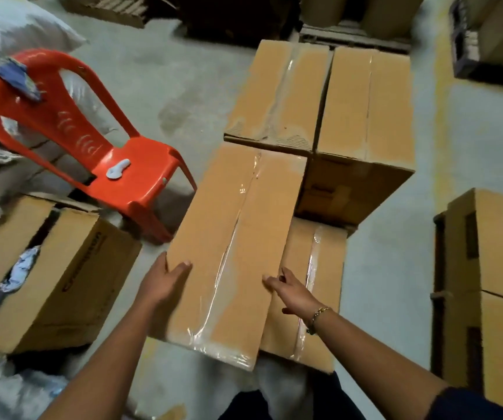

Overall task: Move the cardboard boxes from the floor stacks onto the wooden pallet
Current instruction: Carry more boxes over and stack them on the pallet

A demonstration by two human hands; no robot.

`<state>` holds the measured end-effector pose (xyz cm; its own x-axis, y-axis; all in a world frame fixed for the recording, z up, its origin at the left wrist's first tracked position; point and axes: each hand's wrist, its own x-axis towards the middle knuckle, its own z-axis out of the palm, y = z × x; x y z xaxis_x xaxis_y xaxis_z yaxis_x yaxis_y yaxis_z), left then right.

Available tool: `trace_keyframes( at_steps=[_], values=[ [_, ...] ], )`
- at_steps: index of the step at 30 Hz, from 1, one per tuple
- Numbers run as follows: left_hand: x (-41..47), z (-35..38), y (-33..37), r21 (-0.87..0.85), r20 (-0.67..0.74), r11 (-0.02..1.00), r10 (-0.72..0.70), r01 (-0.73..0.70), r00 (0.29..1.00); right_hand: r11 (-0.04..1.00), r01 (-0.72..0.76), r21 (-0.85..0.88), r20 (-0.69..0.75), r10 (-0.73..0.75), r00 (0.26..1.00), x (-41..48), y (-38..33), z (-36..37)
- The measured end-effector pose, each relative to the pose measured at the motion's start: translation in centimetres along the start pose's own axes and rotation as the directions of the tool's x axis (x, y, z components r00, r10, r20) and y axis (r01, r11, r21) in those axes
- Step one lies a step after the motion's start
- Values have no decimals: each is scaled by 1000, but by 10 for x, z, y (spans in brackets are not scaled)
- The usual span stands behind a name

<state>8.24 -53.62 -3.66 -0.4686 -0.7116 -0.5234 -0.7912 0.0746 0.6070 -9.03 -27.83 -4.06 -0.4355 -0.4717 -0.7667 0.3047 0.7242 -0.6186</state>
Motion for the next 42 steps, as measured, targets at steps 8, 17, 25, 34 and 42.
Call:
trace_keyframes(
  at_steps=[8, 17, 25, 34, 42],
  values=[
    [-21, 6, -6, 30, 62, 996, 88, -90, 994, 1000, 2, -21, -170, -6, 985, -20, 19, 19],
    [-123, 82, 0, -27, 80, 994, 108, -106, 991, 997, 4, 83, -263, 18, 965, -107, 126, -21],
    [-198, 199, 46, -5, 208, 980, 194, -197, 959, 969, 29, 245, -411, 76, 908, -195, 230, -99],
    [-312, 378, 158, -60, 375, 926, 367, -373, 851, 919, 120, 376, -623, 155, 767, -306, 362, -248],
    [-352, 491, 236, -83, 485, 904, 404, -419, 776, 861, 197, 468, -748, 267, 608, -347, 421, -341]
  ],
)
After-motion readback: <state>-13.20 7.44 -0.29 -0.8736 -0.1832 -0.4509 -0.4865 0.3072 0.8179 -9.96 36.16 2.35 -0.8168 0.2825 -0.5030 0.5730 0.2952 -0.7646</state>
